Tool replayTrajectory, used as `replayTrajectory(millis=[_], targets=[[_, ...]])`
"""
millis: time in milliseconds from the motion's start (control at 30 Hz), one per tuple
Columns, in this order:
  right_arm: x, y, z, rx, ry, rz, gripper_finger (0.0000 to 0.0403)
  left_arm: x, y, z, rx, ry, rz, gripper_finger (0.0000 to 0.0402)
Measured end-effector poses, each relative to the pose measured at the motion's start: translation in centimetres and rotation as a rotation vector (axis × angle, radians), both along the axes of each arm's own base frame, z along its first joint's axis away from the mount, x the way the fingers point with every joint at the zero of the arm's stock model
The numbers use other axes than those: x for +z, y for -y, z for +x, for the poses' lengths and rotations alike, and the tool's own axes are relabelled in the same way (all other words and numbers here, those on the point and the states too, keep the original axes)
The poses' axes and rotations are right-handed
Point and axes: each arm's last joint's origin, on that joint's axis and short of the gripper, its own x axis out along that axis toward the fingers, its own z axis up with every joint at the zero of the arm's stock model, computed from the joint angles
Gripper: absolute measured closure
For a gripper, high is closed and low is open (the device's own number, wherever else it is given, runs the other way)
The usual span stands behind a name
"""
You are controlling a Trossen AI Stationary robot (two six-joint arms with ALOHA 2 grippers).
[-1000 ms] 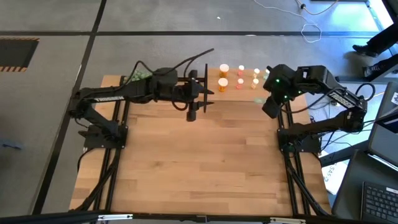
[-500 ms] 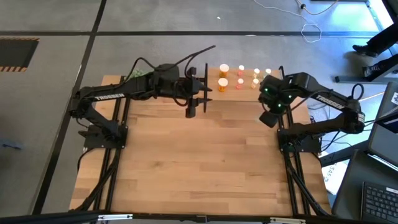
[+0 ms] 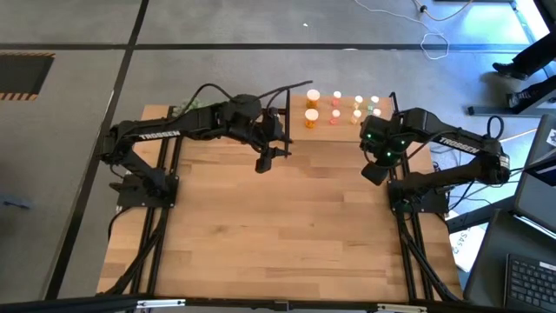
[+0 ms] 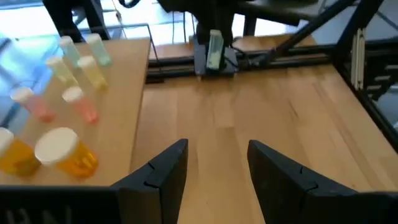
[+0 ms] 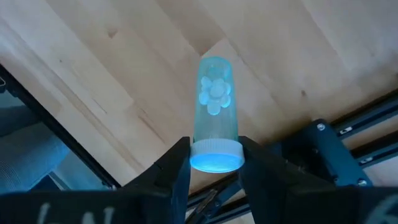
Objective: Pick and place medicine bottles onto shelf by color
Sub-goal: Put the blue pill bottle on the shelf aligned with the other blue pill bottles
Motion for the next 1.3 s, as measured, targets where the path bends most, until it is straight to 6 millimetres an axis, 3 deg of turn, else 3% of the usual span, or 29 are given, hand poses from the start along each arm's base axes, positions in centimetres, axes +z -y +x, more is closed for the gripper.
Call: replayTrajectory(millis=[300, 533, 733, 1000, 1300], targets=[[1.1, -1.2, -0.9, 0.060, 0.085, 0.050, 0.0279, 0.0, 0.2, 0.3, -0.010, 0.010, 0.009, 0.0239], [2.2, -1.4, -3.3, 0.030, 0.128, -0.135, 0.0279, -0.1, 0.2, 0.3, -0.009, 0.008, 0.009, 0.0239], [2.1, -1.0, -3.1, 0.037, 0.109, -0.190, 0.0279, 0.0, 0.2, 0.3, -0.008, 0.009, 0.009, 0.0239], [3.6, 0.2, -3.2, -0.028, 0.162, -0.198, 0.0279, 0.2, 0.1, 0.4, -0.008, 0.036, 0.013, 0.0239], [3.8, 0.4, -3.4, -0.041, 0.138, -0.287, 0.0279, -0.8, 0.2, 3.1, -0.009, 0.131, -0.024, 0.0239]])
